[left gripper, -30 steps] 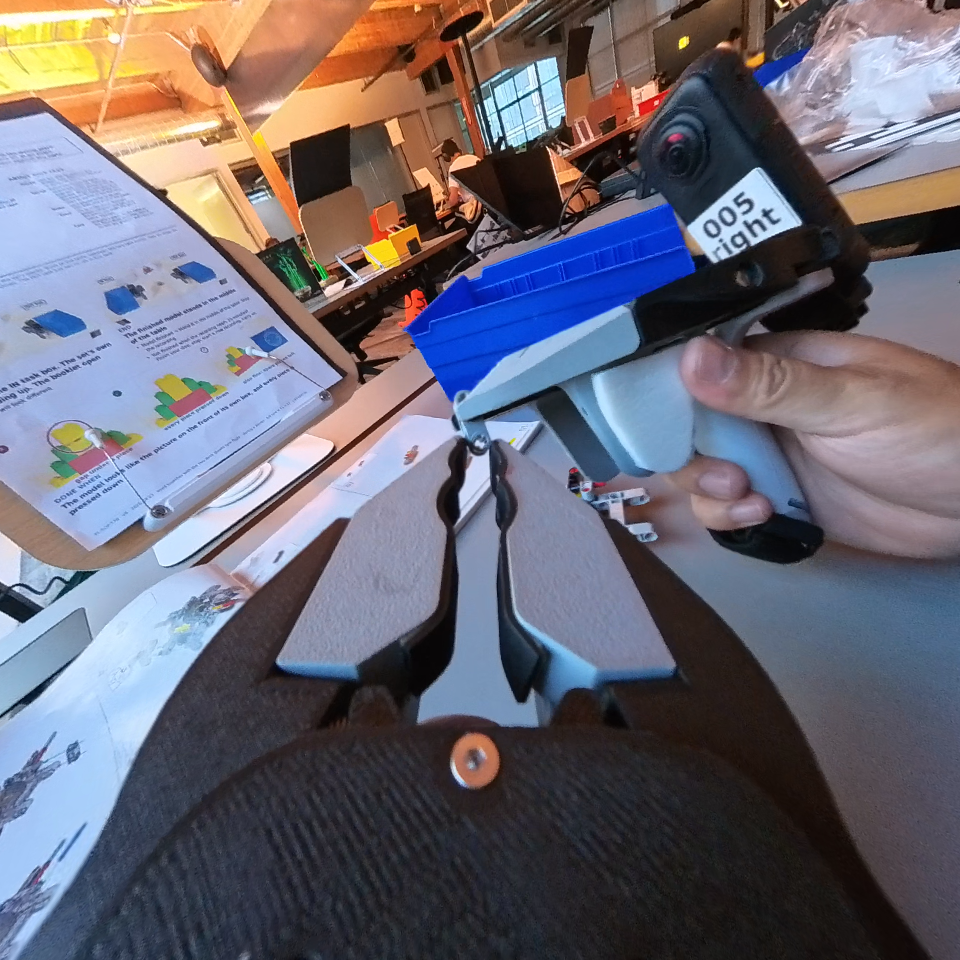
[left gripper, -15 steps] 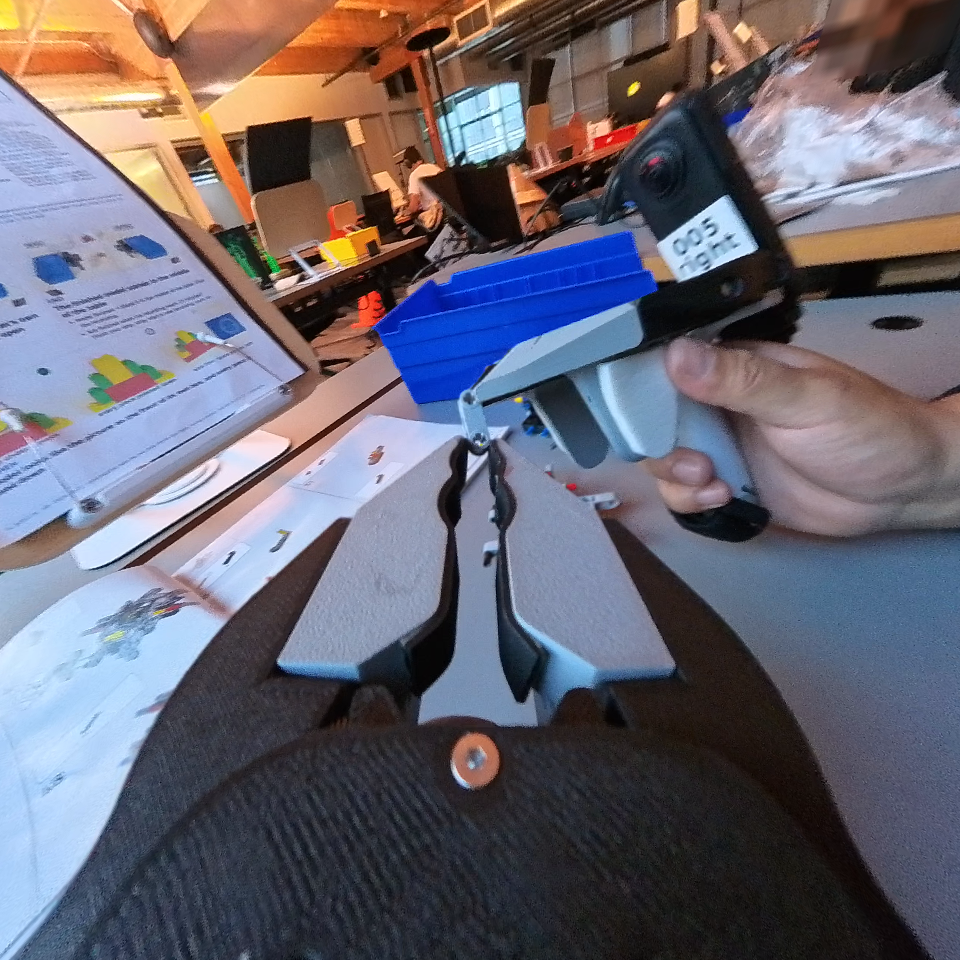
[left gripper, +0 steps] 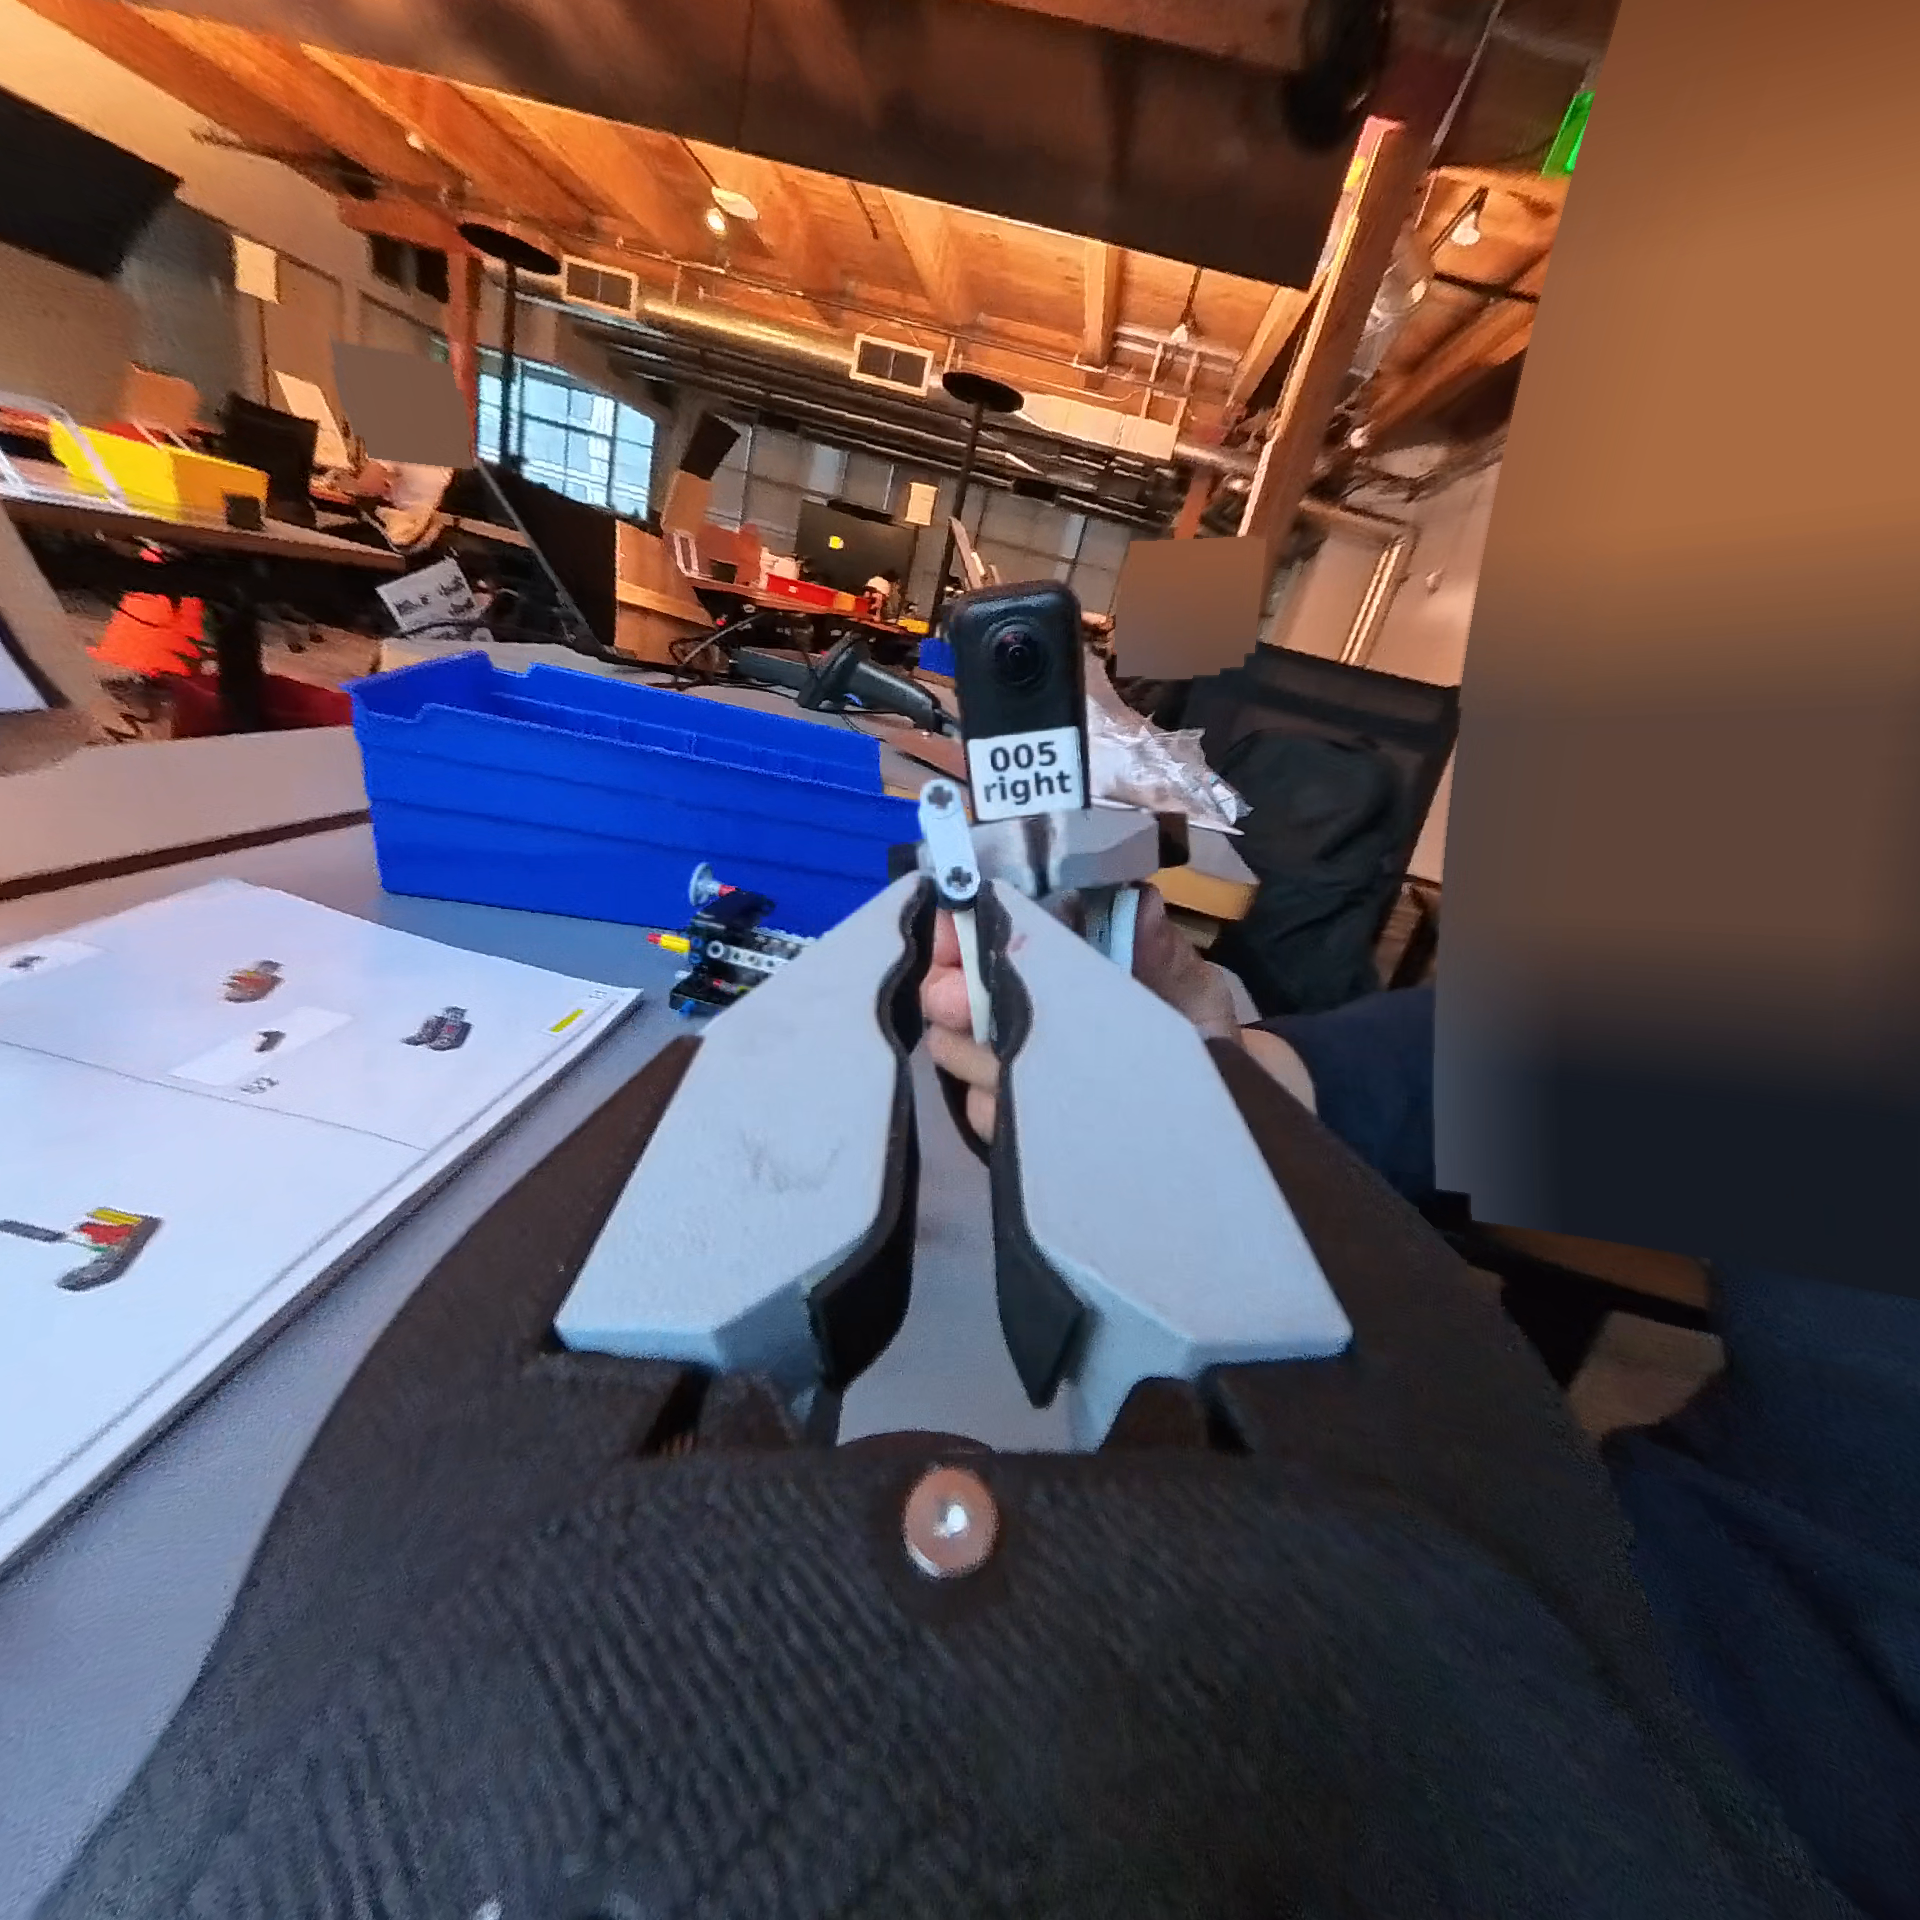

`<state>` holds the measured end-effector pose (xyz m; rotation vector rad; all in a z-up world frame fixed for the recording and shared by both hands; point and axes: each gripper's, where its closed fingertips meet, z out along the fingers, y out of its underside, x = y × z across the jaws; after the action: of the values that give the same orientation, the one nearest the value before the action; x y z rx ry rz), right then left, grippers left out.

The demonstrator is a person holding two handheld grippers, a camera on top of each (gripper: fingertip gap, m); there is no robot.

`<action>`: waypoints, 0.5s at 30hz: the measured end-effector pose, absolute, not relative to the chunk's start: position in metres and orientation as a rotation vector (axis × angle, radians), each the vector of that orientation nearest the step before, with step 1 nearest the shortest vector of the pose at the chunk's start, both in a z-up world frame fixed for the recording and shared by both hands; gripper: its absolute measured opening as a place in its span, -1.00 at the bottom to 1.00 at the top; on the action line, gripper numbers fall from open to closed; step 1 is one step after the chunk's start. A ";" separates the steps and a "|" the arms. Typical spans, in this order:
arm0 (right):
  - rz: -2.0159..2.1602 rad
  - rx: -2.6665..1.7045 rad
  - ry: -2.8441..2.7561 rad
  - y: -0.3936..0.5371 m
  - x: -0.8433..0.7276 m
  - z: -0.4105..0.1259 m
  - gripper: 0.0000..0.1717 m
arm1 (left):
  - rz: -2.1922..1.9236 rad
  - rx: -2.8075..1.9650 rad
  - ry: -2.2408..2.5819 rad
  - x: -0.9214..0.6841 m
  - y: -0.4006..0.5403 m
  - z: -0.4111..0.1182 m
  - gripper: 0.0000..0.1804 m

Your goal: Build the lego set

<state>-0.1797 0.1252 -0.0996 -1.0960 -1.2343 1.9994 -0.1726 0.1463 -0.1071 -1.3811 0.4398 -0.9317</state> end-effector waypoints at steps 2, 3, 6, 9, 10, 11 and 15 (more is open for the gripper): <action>1.990 -1.095 -1.230 0.126 -0.180 -0.099 -1.00 | -0.968 -1.377 0.423 -0.174 0.146 -0.106 -0.94; 1.983 -1.099 -1.219 0.128 -0.180 -0.099 -1.00 | -0.973 -1.372 0.414 -0.175 0.146 -0.105 -0.94; 1.991 -1.118 -1.160 0.140 -0.177 -0.098 -0.95 | -0.967 -1.365 0.381 -0.182 0.148 -0.103 -0.94; 2.005 -1.166 -1.103 0.153 -0.177 -0.100 -0.89 | -0.952 -1.382 0.381 -0.183 0.150 -0.107 -0.94; 2.010 -1.179 -1.095 0.155 -0.178 -0.101 -0.86 | -0.949 -1.380 0.390 -0.181 0.150 -0.107 -0.94; 2.020 -1.184 -1.096 0.155 -0.178 -0.102 -0.84 | -0.952 -1.373 0.404 -0.179 0.148 -0.106 -0.94; 2.060 -1.154 -1.154 0.145 -0.178 -0.102 -0.86 | -0.973 -1.357 0.435 -0.173 0.143 -0.104 -0.94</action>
<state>-0.1778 0.1454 -0.1016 -1.1539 -1.1542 2.0597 -0.1725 0.1432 -0.1035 -1.3567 0.4346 -0.9735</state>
